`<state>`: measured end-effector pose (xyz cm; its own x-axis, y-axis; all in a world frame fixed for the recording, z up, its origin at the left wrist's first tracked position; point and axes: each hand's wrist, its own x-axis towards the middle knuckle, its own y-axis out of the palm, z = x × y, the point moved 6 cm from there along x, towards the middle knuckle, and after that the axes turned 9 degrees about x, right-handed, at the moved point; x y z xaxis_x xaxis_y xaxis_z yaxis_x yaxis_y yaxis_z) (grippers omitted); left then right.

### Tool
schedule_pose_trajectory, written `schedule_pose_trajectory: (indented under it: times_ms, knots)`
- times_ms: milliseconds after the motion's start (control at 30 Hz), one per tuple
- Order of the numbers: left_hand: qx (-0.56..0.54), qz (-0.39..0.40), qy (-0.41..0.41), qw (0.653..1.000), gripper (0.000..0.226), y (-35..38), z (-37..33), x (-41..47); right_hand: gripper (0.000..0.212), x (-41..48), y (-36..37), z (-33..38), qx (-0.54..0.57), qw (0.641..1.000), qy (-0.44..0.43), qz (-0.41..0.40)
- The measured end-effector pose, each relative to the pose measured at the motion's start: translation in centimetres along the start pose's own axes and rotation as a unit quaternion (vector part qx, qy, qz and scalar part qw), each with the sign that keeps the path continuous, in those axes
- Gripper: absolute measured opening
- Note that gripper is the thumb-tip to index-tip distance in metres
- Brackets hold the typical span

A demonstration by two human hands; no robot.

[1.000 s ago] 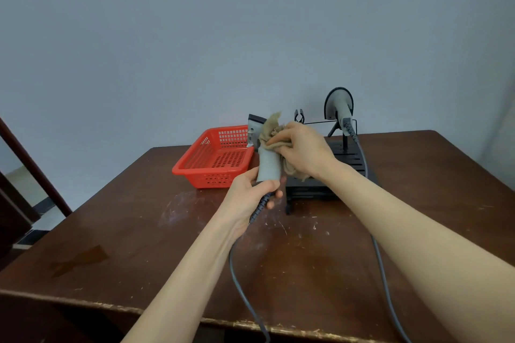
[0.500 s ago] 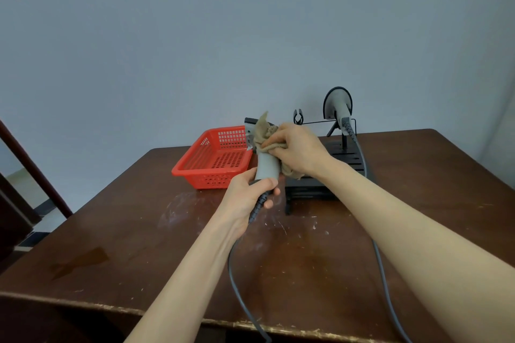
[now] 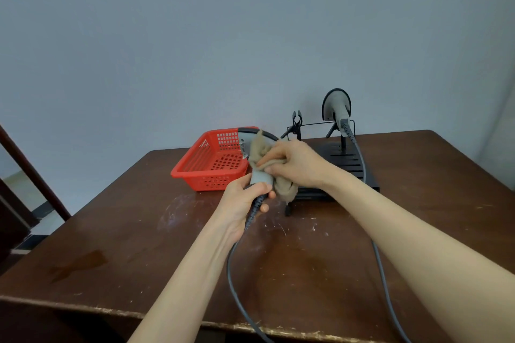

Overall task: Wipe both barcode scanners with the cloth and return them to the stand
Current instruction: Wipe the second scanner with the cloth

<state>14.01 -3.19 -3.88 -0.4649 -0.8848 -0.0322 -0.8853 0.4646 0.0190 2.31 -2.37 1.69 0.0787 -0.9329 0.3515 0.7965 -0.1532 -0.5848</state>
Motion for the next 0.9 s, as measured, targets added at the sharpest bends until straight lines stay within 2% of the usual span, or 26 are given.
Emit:
schedule_pose_trajectory:
  times_ms: [67, 100, 233, 300, 433, 500, 633, 700, 867, 900]
  knots:
    - [0.001, -0.009, 0.004, 1.0, 0.017, -0.3, 0.1, -0.1, 0.022, -0.7, 0.8, 0.3, 0.008, 0.998, -0.003, 0.063]
    - [0.0, -0.006, 0.002, 1.0, 0.017, -0.2, 0.2, -0.1, 0.022, -0.6, 0.8, 0.1, 0.007, 0.998, -0.001, 0.062]
    - [-0.013, 0.025, -0.028, 0.999, 0.013, 0.9, 0.0, -0.8, 0.018, 0.7, -1.2, -1.0, 0.004, 0.996, 0.05, -0.073]
    - [-0.01, 0.03, -0.031, 0.999, 0.011, 1.0, -0.1, -0.9, 0.019, 0.9, -1.4, -1.0, -0.039, 0.993, 0.064, -0.088]
    - [0.014, 0.017, -0.009, 1.0, 0.015, 0.5, -0.1, -0.8, 0.023, -0.1, 0.6, 0.4, -0.049, 0.997, 0.005, 0.051]
    - [0.024, 0.009, -0.007, 1.0, 0.016, 0.5, 0.2, -0.8, 0.024, -0.4, 0.7, 0.3, -0.034, 0.996, 0.012, 0.081]
    - [0.02, 0.02, -0.016, 0.999, 0.016, 1.1, 0.2, -0.8, 0.02, 0.5, -1.4, -1.3, -0.017, 0.997, 0.053, -0.061]
    - [0.019, 0.023, -0.015, 0.999, 0.014, 1.1, 0.0, -0.8, 0.021, 0.6, -1.6, -1.4, -0.046, 0.993, 0.055, -0.091]
    - [0.047, 0.008, 0.008, 0.999, 0.015, 0.6, -0.3, -0.8, 0.024, -0.8, 0.7, 0.0, -0.017, 0.998, -0.006, 0.065]
    - [0.05, 0.005, 0.007, 0.999, 0.015, 0.6, -0.2, -0.8, 0.024, -0.8, 0.7, -0.1, -0.014, 0.997, -0.005, 0.069]
